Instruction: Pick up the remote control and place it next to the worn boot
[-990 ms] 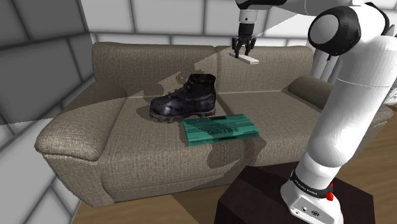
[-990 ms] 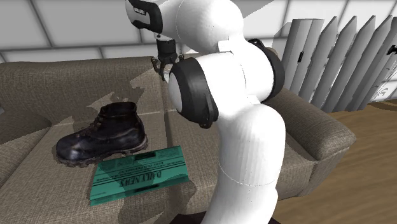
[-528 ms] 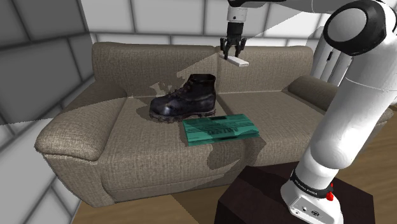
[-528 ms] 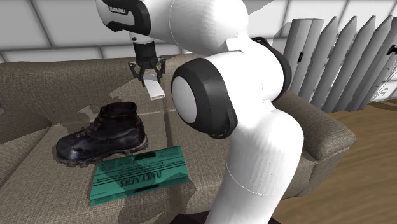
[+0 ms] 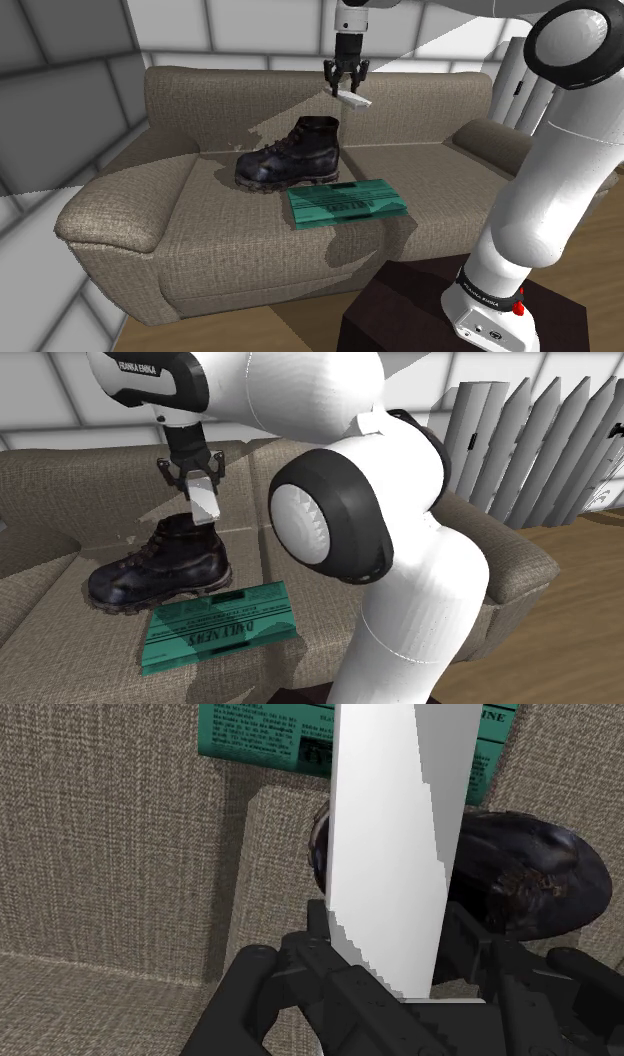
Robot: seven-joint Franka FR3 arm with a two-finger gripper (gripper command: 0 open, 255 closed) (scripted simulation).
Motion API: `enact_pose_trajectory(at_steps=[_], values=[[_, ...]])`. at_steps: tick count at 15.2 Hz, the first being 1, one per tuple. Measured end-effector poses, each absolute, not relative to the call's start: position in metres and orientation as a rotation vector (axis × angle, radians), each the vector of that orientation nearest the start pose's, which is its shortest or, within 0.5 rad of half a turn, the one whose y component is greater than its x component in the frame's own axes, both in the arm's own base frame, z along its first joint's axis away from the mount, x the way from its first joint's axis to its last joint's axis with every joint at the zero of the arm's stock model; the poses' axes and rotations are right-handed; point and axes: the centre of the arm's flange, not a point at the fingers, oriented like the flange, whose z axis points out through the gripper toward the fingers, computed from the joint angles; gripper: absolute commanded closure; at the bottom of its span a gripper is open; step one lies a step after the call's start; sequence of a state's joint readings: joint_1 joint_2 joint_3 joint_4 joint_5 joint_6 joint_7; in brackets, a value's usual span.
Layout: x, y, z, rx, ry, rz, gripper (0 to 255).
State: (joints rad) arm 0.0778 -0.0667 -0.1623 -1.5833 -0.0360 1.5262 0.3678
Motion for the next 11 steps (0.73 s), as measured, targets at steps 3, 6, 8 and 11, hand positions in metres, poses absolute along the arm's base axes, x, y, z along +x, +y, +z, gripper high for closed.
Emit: enact_pose_trajectory(at_steps=[3,6,8,11], values=[[0.530,-0.011,0.651,-3.084,0.712,-0.019,255],[0.536,0.032,0.649,-3.085,0.712,-0.018,255],[0.538,0.057,0.649,-3.084,0.712,-0.019,255],[0.541,0.095,0.647,-3.084,0.712,-0.019,255]])
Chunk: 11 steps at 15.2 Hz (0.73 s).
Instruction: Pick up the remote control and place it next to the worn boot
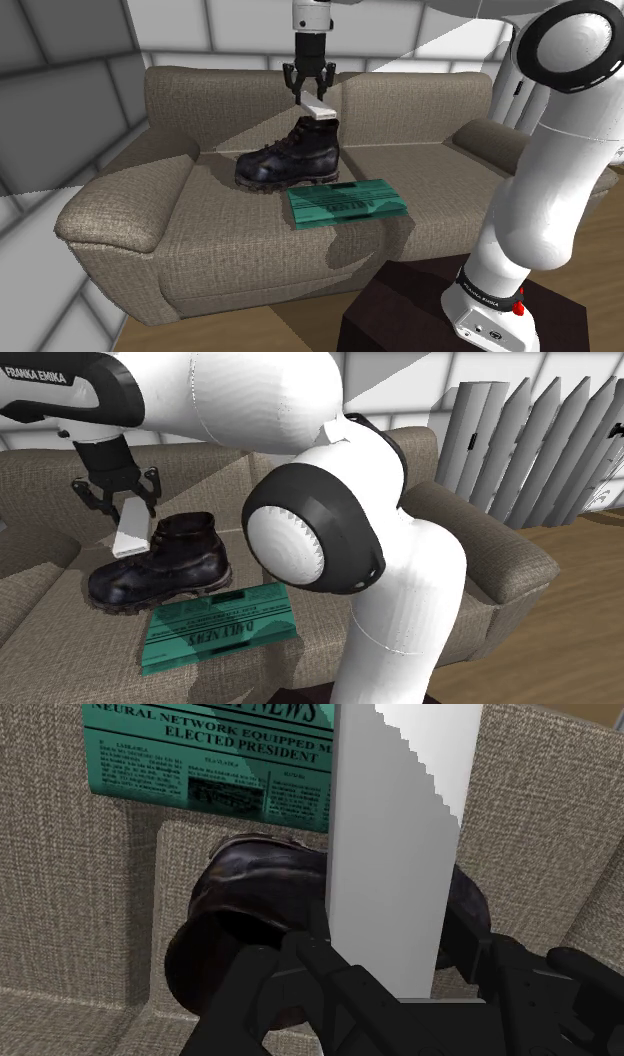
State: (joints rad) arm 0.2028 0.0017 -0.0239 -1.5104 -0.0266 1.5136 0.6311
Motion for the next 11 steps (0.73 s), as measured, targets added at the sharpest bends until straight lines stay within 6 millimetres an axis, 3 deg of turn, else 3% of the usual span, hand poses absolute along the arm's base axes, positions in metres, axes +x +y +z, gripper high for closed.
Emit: enact_pose_trajectory(at_steps=[11], values=[[0.557,0.238,0.652,-3.084,0.713,-0.019,255]])
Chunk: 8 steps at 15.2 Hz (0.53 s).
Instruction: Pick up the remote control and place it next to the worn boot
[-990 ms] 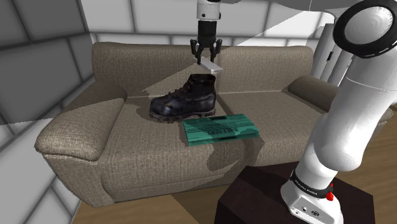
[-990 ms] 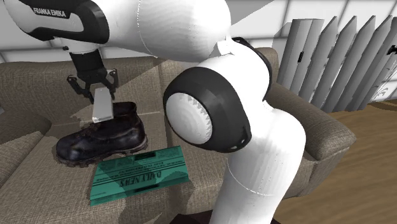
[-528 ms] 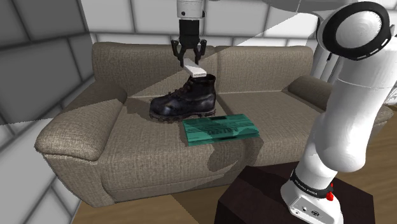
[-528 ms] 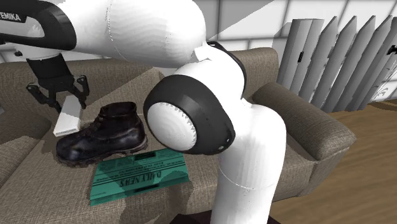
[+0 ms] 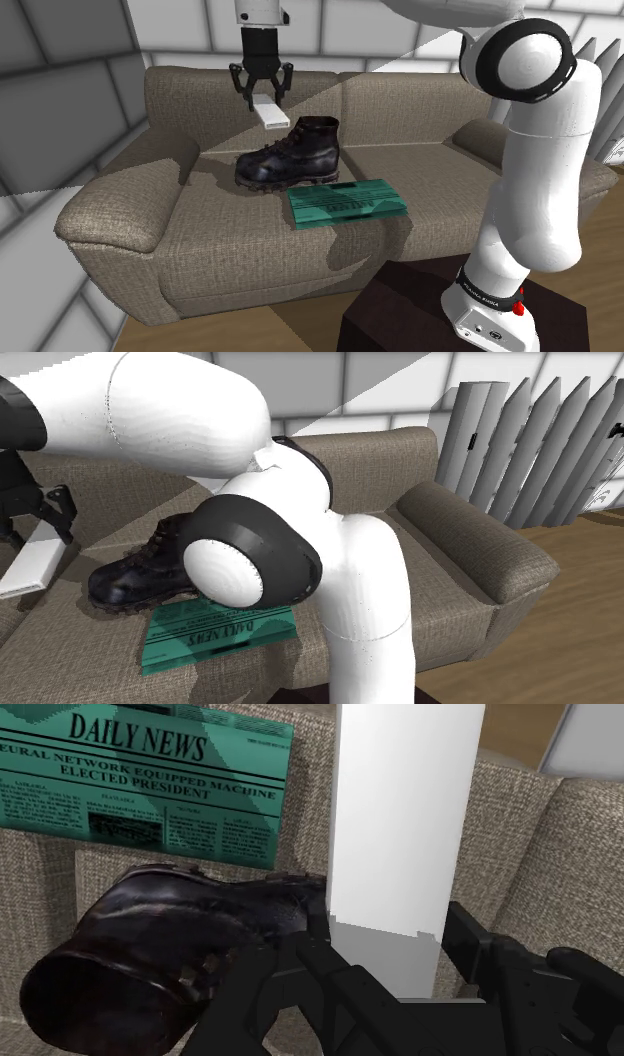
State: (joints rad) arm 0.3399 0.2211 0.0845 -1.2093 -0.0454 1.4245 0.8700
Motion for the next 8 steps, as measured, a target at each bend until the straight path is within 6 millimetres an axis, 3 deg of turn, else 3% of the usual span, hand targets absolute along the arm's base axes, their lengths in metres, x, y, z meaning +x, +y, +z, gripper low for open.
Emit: enact_pose_trajectory(at_steps=[3,8], values=[[0.559,0.281,0.649,-3.085,0.713,-0.019,255],[0.561,0.294,0.629,-3.084,0.714,-0.019,255]])
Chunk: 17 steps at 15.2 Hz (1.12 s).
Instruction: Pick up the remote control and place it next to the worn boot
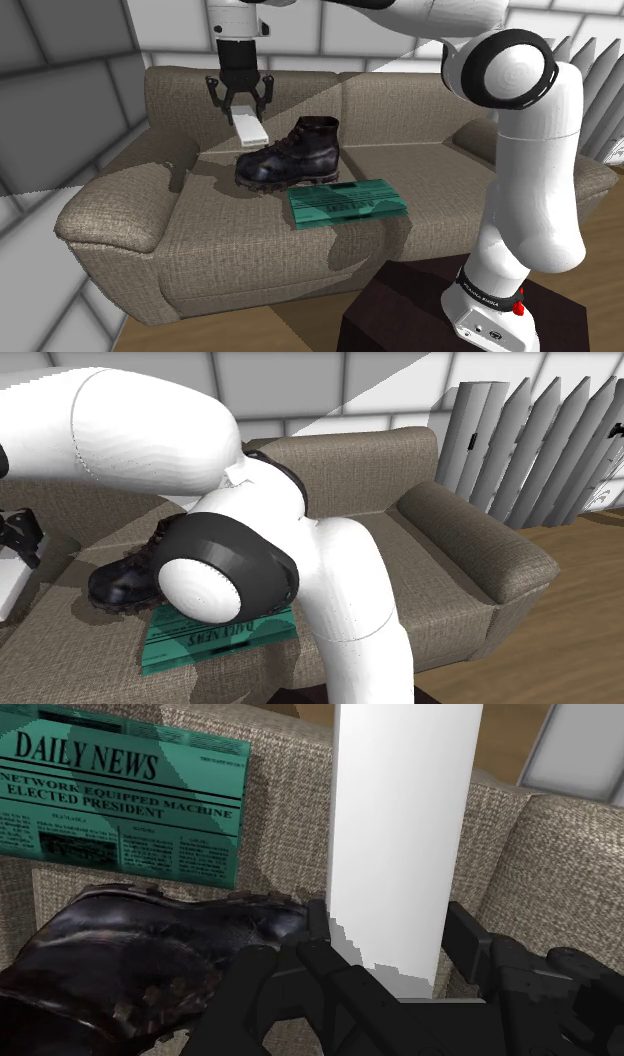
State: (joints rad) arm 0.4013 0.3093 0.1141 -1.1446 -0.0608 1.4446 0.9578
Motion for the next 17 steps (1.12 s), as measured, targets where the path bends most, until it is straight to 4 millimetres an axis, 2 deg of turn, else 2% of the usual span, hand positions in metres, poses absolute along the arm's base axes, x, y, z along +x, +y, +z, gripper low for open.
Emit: enact_pose_trajectory(at_steps=[17], values=[[0.562,0.293,0.538,-3.084,0.714,-0.018,255]])
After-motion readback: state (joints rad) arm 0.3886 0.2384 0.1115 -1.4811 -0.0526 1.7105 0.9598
